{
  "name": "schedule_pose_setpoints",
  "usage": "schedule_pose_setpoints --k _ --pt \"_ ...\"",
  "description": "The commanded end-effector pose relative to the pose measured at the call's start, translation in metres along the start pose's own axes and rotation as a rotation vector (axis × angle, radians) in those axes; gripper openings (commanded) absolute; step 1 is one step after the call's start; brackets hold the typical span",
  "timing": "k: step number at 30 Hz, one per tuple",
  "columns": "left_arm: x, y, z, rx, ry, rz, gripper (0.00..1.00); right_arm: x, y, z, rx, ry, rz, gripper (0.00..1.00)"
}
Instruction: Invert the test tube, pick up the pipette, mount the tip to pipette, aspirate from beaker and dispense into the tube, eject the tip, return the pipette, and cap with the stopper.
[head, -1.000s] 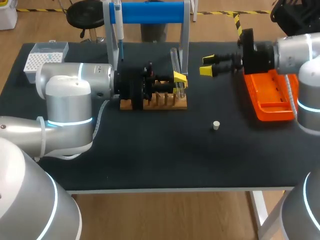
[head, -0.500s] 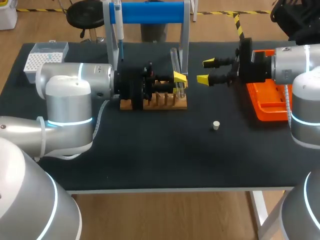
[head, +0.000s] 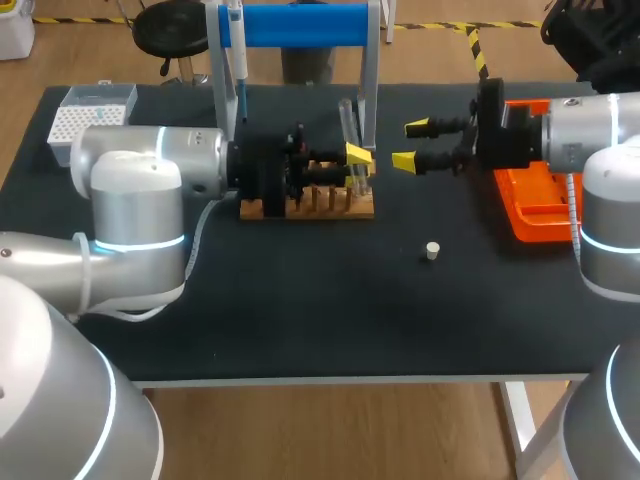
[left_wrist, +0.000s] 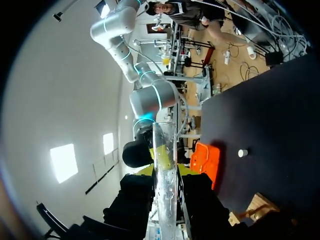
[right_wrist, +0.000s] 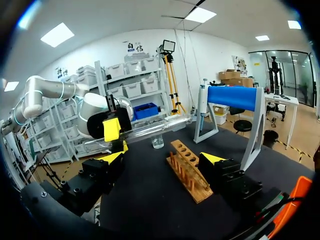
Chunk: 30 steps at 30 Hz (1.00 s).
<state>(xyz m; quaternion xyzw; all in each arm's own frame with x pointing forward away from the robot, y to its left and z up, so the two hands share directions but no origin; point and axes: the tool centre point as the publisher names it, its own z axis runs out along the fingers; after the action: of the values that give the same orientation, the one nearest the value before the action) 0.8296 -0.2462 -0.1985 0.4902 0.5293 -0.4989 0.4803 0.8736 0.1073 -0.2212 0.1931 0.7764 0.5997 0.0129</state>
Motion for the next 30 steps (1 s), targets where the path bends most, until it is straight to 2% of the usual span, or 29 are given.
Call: schedule_pose_setpoints --k 1,5,9,12,14,28,30 --pt "-0.011 0.001 -0.005 0.032 0.092 -0.157 0.0 0.0 0.0 0.0 0.001 0.0 0.0 1.0" --pt "-0.014 0.004 -0.006 0.029 0.126 -0.293 0.0 0.0 0.0 0.0 0.001 0.0 0.0 1.0" --pt "-0.018 0.009 -0.01 0.025 0.092 -0.467 0.0 0.0 0.0 0.0 0.001 0.0 0.0 1.0" --pt "-0.02 0.014 -0.012 0.02 0.055 -0.64 0.0 0.0 0.0 0.0 0.001 0.0 0.0 1.0" --pt "-0.023 0.016 -0.013 -0.002 0.039 -0.701 0.0 0.0 0.0 0.0 0.001 0.0 0.0 1.0" --pt "-0.023 0.016 -0.013 -0.002 0.039 -0.701 0.0 0.0 0.0 0.0 0.001 0.0 0.0 1.0" --pt "-0.022 0.025 -0.017 -0.005 0.043 -0.793 0.0 0.0 0.0 0.0 0.001 0.0 0.0 1.0"
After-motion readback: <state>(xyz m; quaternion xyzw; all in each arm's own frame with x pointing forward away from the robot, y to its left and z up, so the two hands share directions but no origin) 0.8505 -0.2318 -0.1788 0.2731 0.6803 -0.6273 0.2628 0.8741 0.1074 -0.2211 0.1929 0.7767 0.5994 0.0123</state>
